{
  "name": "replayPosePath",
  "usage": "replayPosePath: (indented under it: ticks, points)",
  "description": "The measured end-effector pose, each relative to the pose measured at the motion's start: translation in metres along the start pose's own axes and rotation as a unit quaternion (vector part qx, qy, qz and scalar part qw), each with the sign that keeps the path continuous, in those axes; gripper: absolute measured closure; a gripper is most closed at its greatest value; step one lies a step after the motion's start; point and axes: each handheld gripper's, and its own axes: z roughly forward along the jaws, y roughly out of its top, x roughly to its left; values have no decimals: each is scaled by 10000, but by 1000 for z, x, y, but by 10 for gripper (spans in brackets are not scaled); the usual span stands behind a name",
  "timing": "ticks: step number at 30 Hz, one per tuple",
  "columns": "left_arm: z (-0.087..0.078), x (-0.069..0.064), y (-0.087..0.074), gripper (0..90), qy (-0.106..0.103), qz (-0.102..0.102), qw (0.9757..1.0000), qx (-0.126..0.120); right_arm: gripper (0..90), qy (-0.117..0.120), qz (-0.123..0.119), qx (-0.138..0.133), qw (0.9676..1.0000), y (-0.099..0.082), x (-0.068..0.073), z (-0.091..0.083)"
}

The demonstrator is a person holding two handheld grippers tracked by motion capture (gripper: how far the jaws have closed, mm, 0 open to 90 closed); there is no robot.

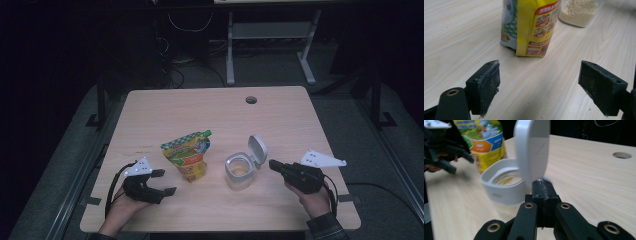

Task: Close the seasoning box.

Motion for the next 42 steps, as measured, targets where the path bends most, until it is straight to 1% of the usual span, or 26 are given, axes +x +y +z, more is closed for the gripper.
replayPosePath:
  ticks: [1, 4, 8, 11, 12, 17, 19, 27, 32, 38, 42]
  points:
    - [0, 0, 0, 174, -5, -31, 10000, 0, 900, -15, -2, -18, 10000, 2, -2, 2]
    - [0, 1, -1, 174, -3, -20, 10000, -18, 900, -51, 30, -78, 10000, 7, -5, 9]
    - [2, 0, -1, 174, -9, -15, 10000, -16, 900, -60, 58, -155, 9998, 12, -5, 15]
    - [3, 0, -1, 174, -32, -22, 10000, 1, 900, -14, 101, -242, 9997, 16, -6, 17]
    - [4, 0, -1, 174, -35, -22, 10000, 8, 900, 2, 69, -249, 9997, 17, -6, 18]
    - [4, 1, -1, 174, -33, -18, 10000, 14, 900, 132, 192, -361, 9991, 22, -6, 22]
    - [4, 1, -1, 174, -27, -32, 10000, 18, 900, 179, 145, -382, 9990, 23, -4, 22]
    - [3, 1, -1, 174, -28, -12, 10000, 25, 900, 279, 101, -353, 9989, 23, 3, 26]
    - [4, 1, -1, 174, -25, -33, 10000, 30, 900, 341, -9, -293, 9990, 23, 7, 29]
    - [3, 1, -2, 174, -26, -45, 10000, 15, 900, 315, -12, -280, 9991, 23, 7, 28]
    - [3, 1, -2, 174, -34, -30, 10000, 22, 899, 208, -56, -243, 9995, 21, 5, 26]
